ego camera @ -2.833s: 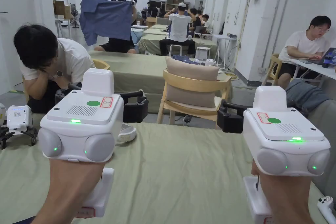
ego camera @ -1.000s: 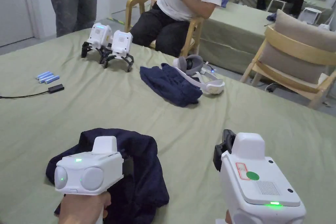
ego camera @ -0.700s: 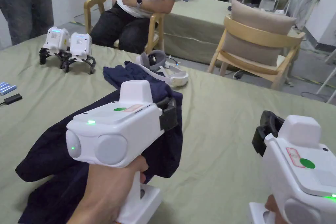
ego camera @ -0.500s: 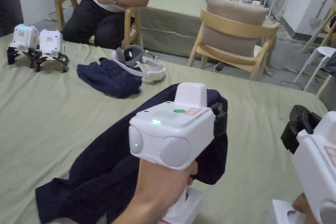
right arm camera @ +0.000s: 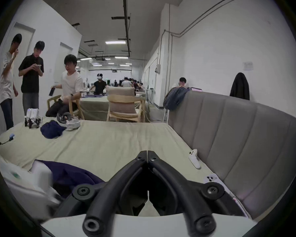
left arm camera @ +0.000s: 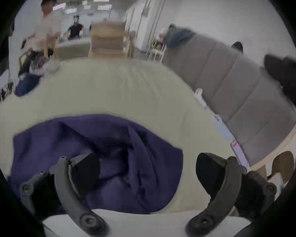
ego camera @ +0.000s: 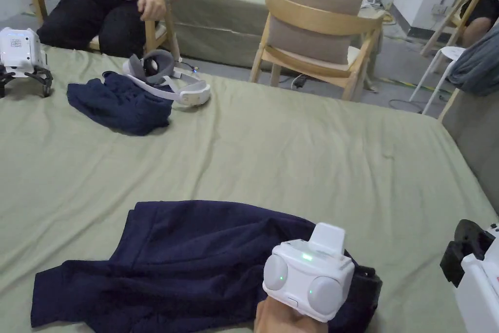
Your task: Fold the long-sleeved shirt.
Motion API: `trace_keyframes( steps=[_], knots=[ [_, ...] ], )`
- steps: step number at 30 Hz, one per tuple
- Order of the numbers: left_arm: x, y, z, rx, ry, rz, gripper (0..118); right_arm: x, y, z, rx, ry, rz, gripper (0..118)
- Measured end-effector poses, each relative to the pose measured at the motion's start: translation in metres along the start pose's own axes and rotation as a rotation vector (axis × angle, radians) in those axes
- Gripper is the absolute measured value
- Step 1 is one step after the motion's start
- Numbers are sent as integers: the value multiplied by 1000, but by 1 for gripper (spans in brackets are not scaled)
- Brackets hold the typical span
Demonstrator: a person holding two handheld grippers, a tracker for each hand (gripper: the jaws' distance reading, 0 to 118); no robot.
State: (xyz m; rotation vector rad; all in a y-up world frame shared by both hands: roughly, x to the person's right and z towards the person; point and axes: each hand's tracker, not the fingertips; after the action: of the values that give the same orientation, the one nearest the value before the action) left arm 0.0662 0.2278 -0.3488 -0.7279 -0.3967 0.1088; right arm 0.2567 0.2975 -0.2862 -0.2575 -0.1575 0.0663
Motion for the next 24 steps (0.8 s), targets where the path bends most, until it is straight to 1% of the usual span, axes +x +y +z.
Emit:
trace_keyframes(
  steps=[2, 3, 4, 5, 6, 7, 8, 9, 10, 12, 14, 15, 16, 17, 18, 19, 20, 21, 22, 24],
  knots=[
    [-14, 12, 46, 88, 104, -14, 104, -7, 3, 6, 16, 4, 0, 0],
    [-26, 18, 71, 127, 145, -29, 89, -11, 4, 10, 30, 14, 1, 0],
    [-37, 24, 90, 196, 172, -41, 89, -16, 5, 14, 47, 28, 1, 0],
    [-50, 24, 112, 241, 213, -17, 82, -21, 6, 18, 53, 33, -1, 0],
    [-65, 20, 130, 312, 260, 3, 65, -27, 6, 24, 59, 50, -10, 0],
    [-79, 16, 137, 329, 303, -3, 32, -32, 4, 27, 66, 78, -16, 0],
    [-94, 9, 148, 303, 375, -14, 5, -37, 1, 32, 67, 85, -17, 0],
    [-110, 1, 158, 336, 400, 5, 3, -43, -3, 35, 61, 82, -14, 0],
    [-124, -5, 163, 321, 374, 31, 3, -46, -9, 37, 54, 97, -13, 0],
    [-154, -17, 165, 268, 401, 100, 3, -51, -25, 40, 17, 121, -24, 0],
    [-176, -29, 167, 238, 387, 155, 3, -50, -41, 39, -38, 128, -37, 0],
    [-181, -31, 165, 226, 421, 170, 3, -48, -47, 39, -67, 127, -44, 4],
    [-185, -33, 165, 228, 426, 151, 3, -44, -53, 37, -103, 144, -65, 18],
    [-189, -34, 164, 226, 422, 151, 3, -41, -57, 34, -137, 160, -76, 47],
    [-193, -36, 163, 223, 422, 160, 3, -37, -65, 29, -185, 160, -90, 92],
    [-192, -36, 161, 217, 418, 170, 3, -35, -73, 24, -225, 155, -93, 117],
    [-193, -37, 158, 218, 412, 167, 3, -32, -86, 17, -264, 144, -99, 117],
    [-193, -38, 155, 213, 412, 164, 3, -31, -98, 12, -272, 172, -123, 118],
    [-193, -39, 152, 206, 413, 160, 3, -32, -109, 3, -346, 145, -117, 118],
    [-194, -41, 144, 188, 404, 167, 3, -36, -137, -19, -466, 171, -161, 116]
  ],
)
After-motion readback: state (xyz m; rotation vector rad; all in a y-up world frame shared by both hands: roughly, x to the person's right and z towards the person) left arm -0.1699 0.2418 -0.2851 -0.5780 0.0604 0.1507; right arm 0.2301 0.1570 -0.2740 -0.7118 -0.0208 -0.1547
